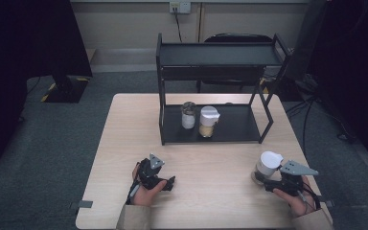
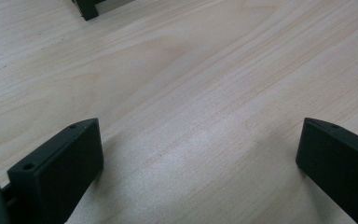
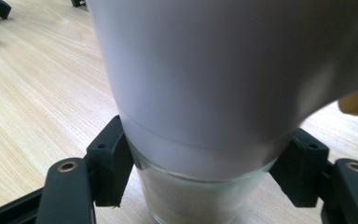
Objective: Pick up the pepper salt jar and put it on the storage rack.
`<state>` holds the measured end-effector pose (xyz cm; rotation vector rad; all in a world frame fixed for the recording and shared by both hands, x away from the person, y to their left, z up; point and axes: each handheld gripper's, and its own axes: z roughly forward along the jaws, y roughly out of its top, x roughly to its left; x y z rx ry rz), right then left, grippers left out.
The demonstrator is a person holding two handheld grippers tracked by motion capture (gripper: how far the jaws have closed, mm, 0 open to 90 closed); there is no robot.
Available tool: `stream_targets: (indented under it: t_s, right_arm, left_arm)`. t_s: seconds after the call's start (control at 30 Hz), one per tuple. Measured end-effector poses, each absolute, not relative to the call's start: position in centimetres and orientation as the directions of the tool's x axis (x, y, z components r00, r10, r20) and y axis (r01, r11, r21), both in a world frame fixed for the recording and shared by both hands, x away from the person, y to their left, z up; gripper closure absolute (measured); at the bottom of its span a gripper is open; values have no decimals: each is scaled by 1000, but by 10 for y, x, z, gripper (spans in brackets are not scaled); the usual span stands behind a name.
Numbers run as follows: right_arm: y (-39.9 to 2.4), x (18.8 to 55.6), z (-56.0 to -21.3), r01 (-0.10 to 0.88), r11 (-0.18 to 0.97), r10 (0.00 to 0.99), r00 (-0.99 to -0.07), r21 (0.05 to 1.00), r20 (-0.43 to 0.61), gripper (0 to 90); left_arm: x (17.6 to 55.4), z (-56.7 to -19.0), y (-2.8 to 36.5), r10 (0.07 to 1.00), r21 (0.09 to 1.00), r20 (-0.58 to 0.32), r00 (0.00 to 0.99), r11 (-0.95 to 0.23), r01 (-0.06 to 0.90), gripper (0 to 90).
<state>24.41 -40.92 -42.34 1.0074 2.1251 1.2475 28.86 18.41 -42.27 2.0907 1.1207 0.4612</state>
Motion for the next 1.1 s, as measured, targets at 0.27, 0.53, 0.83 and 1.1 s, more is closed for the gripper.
stream_targets:
  t_s: [0.27, 0.53, 0.83, 1.1]
  right_arm:
    - [-407, 243, -422, 353, 320, 788, -615, 879, -40, 310]
    - [-404, 245, -418, 354, 339, 777, -628, 871, -47, 311]
    - [-397, 254, -407, 349, 341, 761, -647, 873, -39, 311]
    - [-388, 264, -397, 349, 341, 754, -656, 873, -32, 311]
  left_arm:
    - [289, -423, 184, 828, 728, -19, 560, -372, 575, 0]
    - [289, -423, 184, 828, 729, -19, 560, -372, 575, 0]
    - [289, -423, 184, 828, 729, -19, 560, -372, 574, 0]
    - [289, -423, 184, 828, 729, -19, 560, -372, 575, 0]
